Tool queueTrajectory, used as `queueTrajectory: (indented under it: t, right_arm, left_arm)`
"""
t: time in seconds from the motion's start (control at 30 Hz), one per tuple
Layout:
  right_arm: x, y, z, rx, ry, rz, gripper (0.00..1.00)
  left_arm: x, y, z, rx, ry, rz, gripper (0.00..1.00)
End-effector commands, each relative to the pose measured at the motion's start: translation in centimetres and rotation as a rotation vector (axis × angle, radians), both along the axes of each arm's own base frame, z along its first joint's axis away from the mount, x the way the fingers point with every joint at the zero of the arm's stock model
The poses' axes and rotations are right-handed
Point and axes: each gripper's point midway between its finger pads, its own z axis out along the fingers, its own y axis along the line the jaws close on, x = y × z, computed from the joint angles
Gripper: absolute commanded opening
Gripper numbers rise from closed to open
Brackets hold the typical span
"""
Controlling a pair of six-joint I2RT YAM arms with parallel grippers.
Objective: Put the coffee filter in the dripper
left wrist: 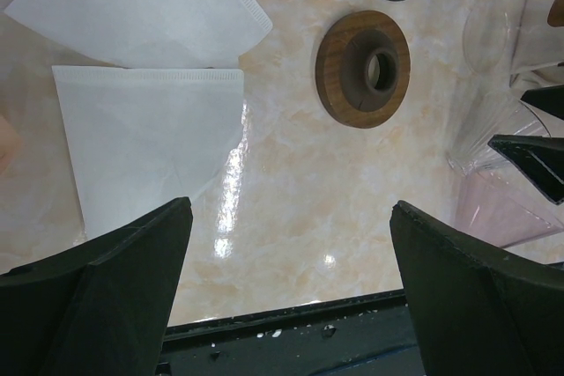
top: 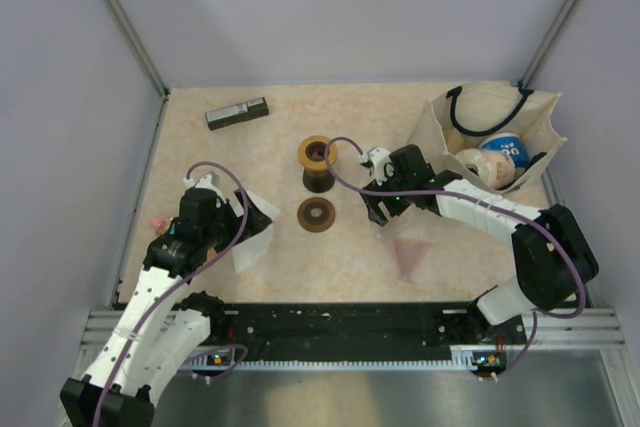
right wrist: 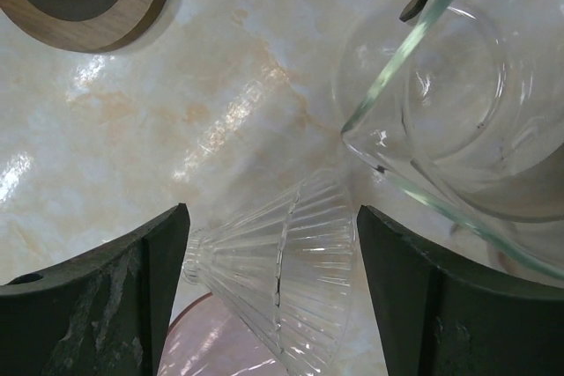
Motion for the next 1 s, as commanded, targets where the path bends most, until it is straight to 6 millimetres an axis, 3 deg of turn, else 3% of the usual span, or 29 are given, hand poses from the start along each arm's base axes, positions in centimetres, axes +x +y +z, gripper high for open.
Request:
queueTrajectory:
  t: [0.0, 0.43, 0.73, 0.97]
  right_arm:
    - [0.8, 1.2, 1.3, 0.072, -0.016, 0.006, 0.76]
    - [-0.4, 0.2, 0.0, 0.055, 0.038, -0.060, 0.63]
    - [-0.3, 0.2, 0.6, 0.063, 0.046, -0.088, 0.29]
    - [-0.5, 1.1, 2.7, 0.125, 0.028, -0.059, 0.08]
  left_arm:
    - [0.8, 0.2, 1.6, 0.012, -0.047, 0.006, 0.99]
    - [0.8, 0.2, 1.7, 0.008, -0.047, 0.011, 0.99]
    - [0.7, 0.0, 1.9, -0.007, -0.045, 0.010, 0.99]
    - [0.6, -0.1, 2.5, -0.025, -0.060, 0.007, 0.99]
